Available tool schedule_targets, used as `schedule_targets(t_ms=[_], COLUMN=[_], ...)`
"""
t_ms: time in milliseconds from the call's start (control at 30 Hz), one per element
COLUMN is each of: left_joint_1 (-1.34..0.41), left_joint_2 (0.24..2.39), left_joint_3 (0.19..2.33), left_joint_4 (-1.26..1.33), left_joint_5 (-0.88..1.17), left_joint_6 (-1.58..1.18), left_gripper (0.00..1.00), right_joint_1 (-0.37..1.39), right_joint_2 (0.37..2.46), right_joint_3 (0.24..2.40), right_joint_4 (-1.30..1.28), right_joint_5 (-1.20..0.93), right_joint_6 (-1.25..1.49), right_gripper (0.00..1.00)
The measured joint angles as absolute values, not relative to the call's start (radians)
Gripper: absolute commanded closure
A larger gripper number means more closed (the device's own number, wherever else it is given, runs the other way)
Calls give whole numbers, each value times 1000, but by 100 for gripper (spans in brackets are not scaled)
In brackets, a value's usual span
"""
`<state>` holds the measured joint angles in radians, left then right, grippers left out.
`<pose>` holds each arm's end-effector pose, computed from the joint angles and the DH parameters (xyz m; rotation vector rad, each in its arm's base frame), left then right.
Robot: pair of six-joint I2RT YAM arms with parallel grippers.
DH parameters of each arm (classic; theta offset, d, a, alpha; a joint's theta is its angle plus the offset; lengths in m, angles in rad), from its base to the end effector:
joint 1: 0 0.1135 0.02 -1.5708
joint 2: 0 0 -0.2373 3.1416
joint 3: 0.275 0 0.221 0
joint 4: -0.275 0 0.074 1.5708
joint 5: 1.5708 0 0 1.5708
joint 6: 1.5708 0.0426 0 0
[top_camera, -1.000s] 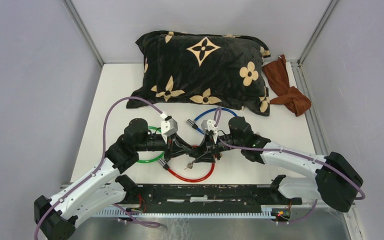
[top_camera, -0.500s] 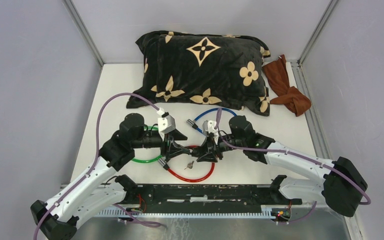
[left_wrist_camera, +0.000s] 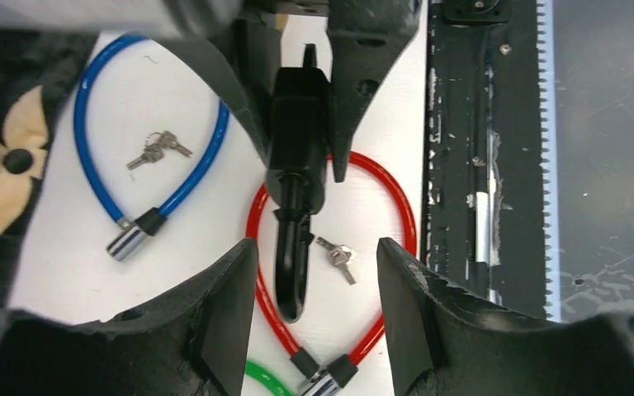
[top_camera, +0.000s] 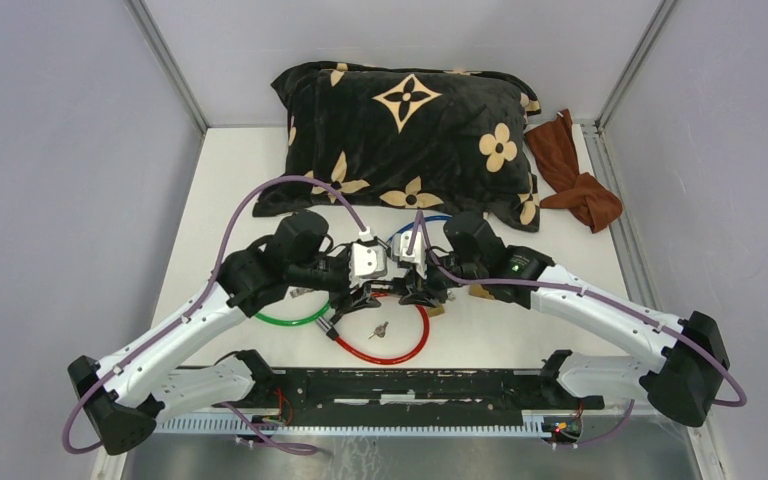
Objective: Lock with the key
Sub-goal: Lock the lock.
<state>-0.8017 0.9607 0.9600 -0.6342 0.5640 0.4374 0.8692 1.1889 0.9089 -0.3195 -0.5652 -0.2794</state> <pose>0.1125 -0.1490 0.3026 1.5313 1.5952 -0.8237 0.1396 0.2006 0.2705 -1.4730 1.6581 0.9454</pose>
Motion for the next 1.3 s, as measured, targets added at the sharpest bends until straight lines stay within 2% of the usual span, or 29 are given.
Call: schedule_targets(t_ms=[133, 267, 667, 700, 800, 833, 933, 967, 1033, 1133, 1200, 1233, 1300], left_joint_1=[-805, -805, -827, -827, -828, -830, -836, -837, -838, -838, -835, -827, -811], left_joint_2=[990, 1006, 1028, 1028, 1028, 1028, 1026, 1024, 1021, 1002, 987, 980, 966], left_joint_3=[1014, 1014, 1003, 1000, 990, 990, 989, 989, 987, 976, 962, 950, 923], left_joint_4=[-661, -667, -635, -633, -629, -627, -627, -627, -622, -591, -579, -573, -559], left_joint_5=[527, 522, 518, 516, 508, 507, 503, 500, 490, 478, 467, 466, 474], left_joint_6=[498, 501, 500, 500, 501, 499, 508, 508, 506, 475, 440, 416, 369], left_gripper=[40, 48, 53, 57, 92, 97, 98, 98, 98, 98, 98, 98, 98], right_joint_1=[872, 876, 898, 899, 902, 903, 901, 901, 901, 889, 857, 830, 755], right_joint_2=[1188, 1188, 1186, 1186, 1185, 1185, 1185, 1184, 1180, 1151, 1104, 1069, 997], right_joint_3=[917, 918, 947, 950, 956, 956, 957, 957, 957, 937, 898, 868, 788], right_joint_4=[-370, -395, -398, -398, -400, -401, -403, -403, -401, -368, -303, -253, -128], right_joint_5=[-542, -535, -539, -540, -540, -540, -534, -535, -534, -536, -573, -601, -666], right_joint_6=[-313, -327, -332, -332, -335, -337, -339, -338, -338, -334, -307, -286, -222], right_gripper=[100, 100, 100, 100, 100, 100, 98, 89, 65, 36, 10, 2, 2])
